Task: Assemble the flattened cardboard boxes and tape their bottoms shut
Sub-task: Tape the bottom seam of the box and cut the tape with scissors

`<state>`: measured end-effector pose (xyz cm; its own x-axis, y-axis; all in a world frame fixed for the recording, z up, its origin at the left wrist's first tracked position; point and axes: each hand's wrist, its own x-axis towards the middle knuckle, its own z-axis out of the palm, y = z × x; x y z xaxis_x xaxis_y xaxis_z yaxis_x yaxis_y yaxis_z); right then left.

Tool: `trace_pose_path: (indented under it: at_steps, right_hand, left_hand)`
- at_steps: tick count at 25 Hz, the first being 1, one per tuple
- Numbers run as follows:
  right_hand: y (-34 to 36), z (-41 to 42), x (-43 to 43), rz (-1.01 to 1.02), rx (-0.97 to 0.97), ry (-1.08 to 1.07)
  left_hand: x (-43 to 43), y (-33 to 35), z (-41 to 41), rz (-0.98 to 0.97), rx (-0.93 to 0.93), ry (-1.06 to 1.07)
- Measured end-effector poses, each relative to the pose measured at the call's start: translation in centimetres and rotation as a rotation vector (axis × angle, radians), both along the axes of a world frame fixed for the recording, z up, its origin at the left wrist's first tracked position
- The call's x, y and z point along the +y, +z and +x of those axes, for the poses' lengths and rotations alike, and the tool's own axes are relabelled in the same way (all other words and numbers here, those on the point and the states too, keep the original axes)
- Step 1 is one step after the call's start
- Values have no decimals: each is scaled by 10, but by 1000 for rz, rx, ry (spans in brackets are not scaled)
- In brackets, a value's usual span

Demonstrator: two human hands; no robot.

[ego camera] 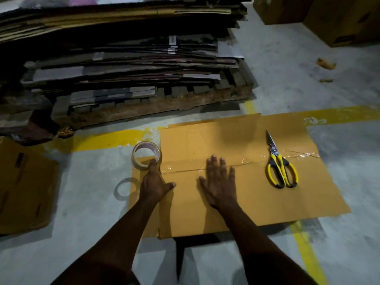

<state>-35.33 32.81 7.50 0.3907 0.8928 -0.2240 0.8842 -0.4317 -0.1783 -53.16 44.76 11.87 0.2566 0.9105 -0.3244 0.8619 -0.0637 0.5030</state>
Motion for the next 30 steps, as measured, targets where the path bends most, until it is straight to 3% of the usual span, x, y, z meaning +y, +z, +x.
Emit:
trace_pose_path:
  at_steps: [5, 9, 12, 15, 18, 24, 30]
  right_hand:
    - [26, 44, -7, -125, 52, -357]
    - [66, 11, 8, -24, 236, -313]
    - [128, -26, 22, 142, 766, -398]
    - [204, -67, 18, 247, 1323, -530]
    - [245, -89, 0, 282, 1618, -434]
    - [275, -82, -7, 235, 1479, 41]
    - [255, -77, 24, 448, 880, 120]
  left_hand:
    - [-5, 24, -2, -60, 109, 68]
    - [-4, 73, -11, -32, -108, 54]
    - [-13, 139, -22, -218, -386, 76]
    - [-37, 206, -48, -427, -629, -34]
    - [-53, 241, -81, -520, -745, -156]
    - [-26, 256, -108, -552, -611, -424]
    - [12, 237, -108, -514, -477, -390]
